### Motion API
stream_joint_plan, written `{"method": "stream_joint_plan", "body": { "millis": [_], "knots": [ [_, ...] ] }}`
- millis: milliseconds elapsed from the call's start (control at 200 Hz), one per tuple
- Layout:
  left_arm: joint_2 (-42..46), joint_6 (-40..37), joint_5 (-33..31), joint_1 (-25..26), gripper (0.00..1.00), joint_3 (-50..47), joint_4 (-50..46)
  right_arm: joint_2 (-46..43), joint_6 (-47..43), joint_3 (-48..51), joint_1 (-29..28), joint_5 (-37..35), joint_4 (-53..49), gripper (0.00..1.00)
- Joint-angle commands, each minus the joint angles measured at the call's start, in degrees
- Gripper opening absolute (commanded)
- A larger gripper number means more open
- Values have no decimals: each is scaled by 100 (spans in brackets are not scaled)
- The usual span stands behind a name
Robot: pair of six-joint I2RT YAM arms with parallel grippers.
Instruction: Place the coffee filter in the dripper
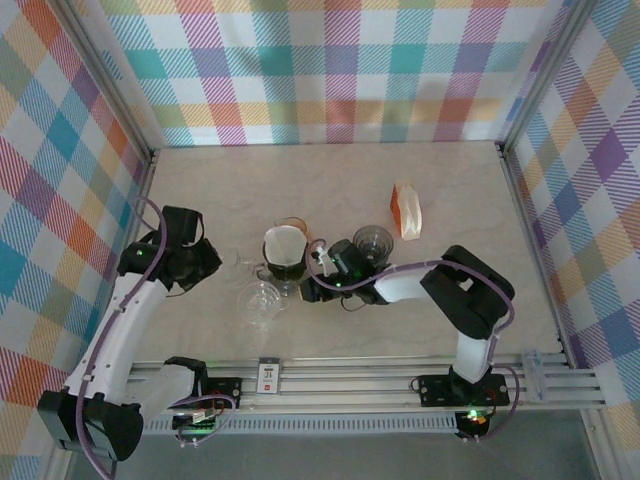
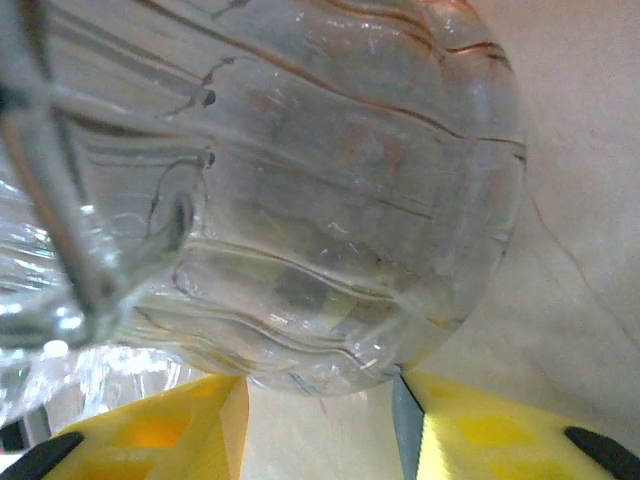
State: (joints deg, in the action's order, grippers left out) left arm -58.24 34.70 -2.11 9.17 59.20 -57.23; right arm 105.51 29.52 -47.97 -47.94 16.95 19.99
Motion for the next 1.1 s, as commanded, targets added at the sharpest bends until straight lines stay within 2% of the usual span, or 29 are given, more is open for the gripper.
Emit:
{"method": "stream_joint_plan", "body": {
  "millis": [0,455,660,955,1095],
  "knots": [
    [343,3,-264,-99,0,-144,-214,315,-1,-442,20,26,258,43],
    [634,0,-204,-94,0,-449,-367,1494,394,-2042,14,-55,61,43],
    [686,-18,-125,-98,0,-466,-403,1762,454,-2481,5,1,-86,45],
    [764,-44,196,-57,0,-320,-387,845,524,-1643,-113,1,4,54],
    [870,178,195,274,0,-277,-376,6,579,-925,-187,-56,85,57]
  ]
}}
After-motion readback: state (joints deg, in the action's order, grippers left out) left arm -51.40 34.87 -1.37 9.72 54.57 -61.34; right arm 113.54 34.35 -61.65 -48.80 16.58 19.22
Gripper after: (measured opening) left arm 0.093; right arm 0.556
